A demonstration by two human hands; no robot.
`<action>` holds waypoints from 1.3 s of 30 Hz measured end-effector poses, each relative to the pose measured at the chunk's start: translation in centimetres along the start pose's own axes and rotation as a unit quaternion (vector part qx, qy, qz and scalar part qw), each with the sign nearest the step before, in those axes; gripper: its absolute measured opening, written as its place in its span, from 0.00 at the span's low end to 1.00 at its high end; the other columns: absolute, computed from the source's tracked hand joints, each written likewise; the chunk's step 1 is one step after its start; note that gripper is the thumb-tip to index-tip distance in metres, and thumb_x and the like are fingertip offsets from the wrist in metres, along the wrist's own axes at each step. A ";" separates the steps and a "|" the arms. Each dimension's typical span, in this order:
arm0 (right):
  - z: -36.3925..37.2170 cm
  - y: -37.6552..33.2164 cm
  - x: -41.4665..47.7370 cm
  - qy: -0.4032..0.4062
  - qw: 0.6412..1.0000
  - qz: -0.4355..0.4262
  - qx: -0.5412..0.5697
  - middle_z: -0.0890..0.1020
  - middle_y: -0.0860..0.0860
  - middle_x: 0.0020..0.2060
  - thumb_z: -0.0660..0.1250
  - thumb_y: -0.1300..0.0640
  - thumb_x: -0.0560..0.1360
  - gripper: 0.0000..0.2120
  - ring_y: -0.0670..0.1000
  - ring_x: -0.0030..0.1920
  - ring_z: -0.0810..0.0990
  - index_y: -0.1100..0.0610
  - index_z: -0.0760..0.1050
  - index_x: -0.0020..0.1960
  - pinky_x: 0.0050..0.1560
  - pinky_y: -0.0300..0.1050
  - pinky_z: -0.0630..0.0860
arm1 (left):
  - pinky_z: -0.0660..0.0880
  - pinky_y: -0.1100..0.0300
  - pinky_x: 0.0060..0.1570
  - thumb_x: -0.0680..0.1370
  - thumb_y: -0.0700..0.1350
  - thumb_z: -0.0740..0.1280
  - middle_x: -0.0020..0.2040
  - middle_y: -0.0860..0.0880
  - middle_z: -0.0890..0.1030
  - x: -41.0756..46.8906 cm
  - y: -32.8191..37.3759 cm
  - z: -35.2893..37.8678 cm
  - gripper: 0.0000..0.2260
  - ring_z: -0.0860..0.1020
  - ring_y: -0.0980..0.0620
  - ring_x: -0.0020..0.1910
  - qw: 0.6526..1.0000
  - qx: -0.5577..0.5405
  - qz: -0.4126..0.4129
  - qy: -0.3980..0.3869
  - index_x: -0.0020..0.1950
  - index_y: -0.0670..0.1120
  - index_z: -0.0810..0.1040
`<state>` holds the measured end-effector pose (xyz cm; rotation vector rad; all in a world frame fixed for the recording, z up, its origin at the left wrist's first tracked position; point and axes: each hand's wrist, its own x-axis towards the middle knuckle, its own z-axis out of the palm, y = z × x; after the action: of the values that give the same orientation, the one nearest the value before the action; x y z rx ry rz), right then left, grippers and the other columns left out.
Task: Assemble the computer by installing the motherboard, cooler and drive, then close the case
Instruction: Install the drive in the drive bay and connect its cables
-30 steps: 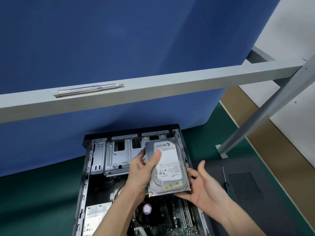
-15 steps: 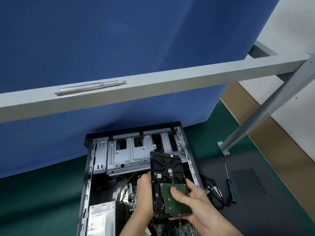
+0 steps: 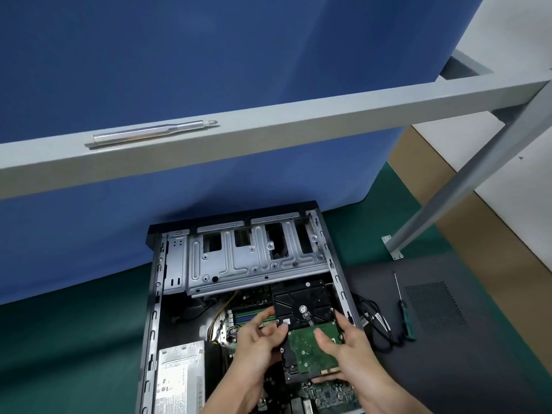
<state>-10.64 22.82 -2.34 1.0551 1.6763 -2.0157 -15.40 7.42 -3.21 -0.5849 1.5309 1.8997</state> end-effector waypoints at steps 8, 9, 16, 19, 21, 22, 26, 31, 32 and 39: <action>2.1 0.4 1.6 0.125 0.973 -0.035 -0.191 0.64 0.52 0.74 0.62 0.47 0.79 0.32 0.54 0.47 0.74 0.52 0.51 0.78 0.59 0.57 0.77 | 0.75 0.43 0.55 0.75 0.29 0.65 0.53 0.39 0.80 2.5 1.1 1.3 0.19 0.77 0.35 0.56 0.999 0.000 0.008 0.048 0.63 0.44 0.74; 2.3 0.6 1.7 0.131 0.970 -0.036 -0.202 0.67 0.53 0.72 0.61 0.47 0.80 0.30 0.55 0.52 0.75 0.54 0.54 0.77 0.62 0.58 0.74 | 0.80 0.50 0.48 0.75 0.28 0.65 0.50 0.39 0.81 2.7 1.2 1.4 0.18 0.80 0.41 0.50 0.999 -0.013 0.008 0.048 0.62 0.43 0.75; 3.6 1.6 2.5 0.154 0.988 0.010 0.019 0.79 0.60 0.52 0.64 0.60 0.79 0.17 0.60 0.53 0.80 0.63 0.66 0.65 0.60 0.59 0.75 | 0.71 0.55 0.40 0.73 0.25 0.64 0.49 0.39 0.80 4.7 2.0 1.6 0.22 0.78 0.48 0.43 0.986 -0.130 -0.027 0.102 0.65 0.37 0.68; 3.8 1.2 2.6 0.164 0.966 0.041 0.195 0.75 0.64 0.60 0.65 0.66 0.77 0.24 0.63 0.52 0.80 0.64 0.62 0.71 0.53 0.57 0.78 | 0.71 0.55 0.38 0.73 0.25 0.64 0.50 0.39 0.80 4.9 2.0 1.5 0.21 0.78 0.47 0.44 0.987 -0.131 -0.032 0.092 0.64 0.37 0.68; 3.7 1.0 2.5 0.183 0.951 0.053 0.245 0.69 0.65 0.67 0.65 0.69 0.76 0.30 0.66 0.57 0.77 0.65 0.56 0.75 0.50 0.57 0.77 | 0.71 0.55 0.37 0.73 0.26 0.64 0.49 0.41 0.80 4.9 1.9 1.5 0.19 0.78 0.47 0.43 0.987 -0.133 -0.034 0.083 0.62 0.38 0.69; 3.7 0.9 2.5 0.190 0.946 0.053 0.258 0.67 0.65 0.69 0.65 0.70 0.76 0.31 0.66 0.59 0.76 0.66 0.55 0.75 0.49 0.57 0.77 | 0.71 0.55 0.38 0.73 0.26 0.65 0.49 0.41 0.81 5.0 1.9 1.5 0.18 0.78 0.47 0.43 0.987 -0.134 -0.034 0.080 0.61 0.38 0.70; 4.0 1.1 2.2 0.191 0.938 0.053 0.285 0.70 0.69 0.64 0.64 0.73 0.75 0.27 0.67 0.51 0.77 0.71 0.60 0.72 0.47 0.61 0.77 | 0.73 0.56 0.40 0.73 0.28 0.66 0.48 0.42 0.81 4.6 1.9 1.7 0.14 0.79 0.46 0.45 0.987 -0.140 -0.027 0.078 0.56 0.40 0.74; 4.6 0.5 2.6 0.206 0.931 0.036 0.298 0.72 0.68 0.58 0.64 0.73 0.76 0.23 0.67 0.50 0.76 0.73 0.62 0.68 0.52 0.64 0.75 | 0.74 0.59 0.35 0.74 0.30 0.67 0.49 0.40 0.81 5.0 2.4 2.2 0.10 0.80 0.48 0.43 0.983 -0.158 -0.034 0.083 0.54 0.36 0.75; 4.7 0.2 2.9 0.207 0.930 0.029 0.304 0.72 0.68 0.58 0.63 0.73 0.76 0.21 0.66 0.49 0.75 0.72 0.63 0.67 0.52 0.64 0.75 | 0.75 0.60 0.34 0.74 0.30 0.67 0.48 0.40 0.82 5.1 2.6 2.4 0.08 0.80 0.48 0.42 0.983 -0.161 -0.036 0.079 0.52 0.34 0.75; 5.7 -1.5 4.4 0.186 0.934 -0.007 0.305 0.78 0.65 0.47 0.62 0.71 0.77 0.02 0.62 0.45 0.80 0.69 0.73 0.48 0.47 0.55 0.77 | 0.76 0.59 0.46 0.64 0.23 0.71 0.49 0.44 0.80 5.3 2.1 1.7 0.18 0.81 0.51 0.48 0.996 -0.069 0.000 0.058 0.50 0.38 0.76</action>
<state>-16.55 18.81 -4.12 1.7192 1.2064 -2.5465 -20.57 9.77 -4.91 -0.7683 1.4792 2.0143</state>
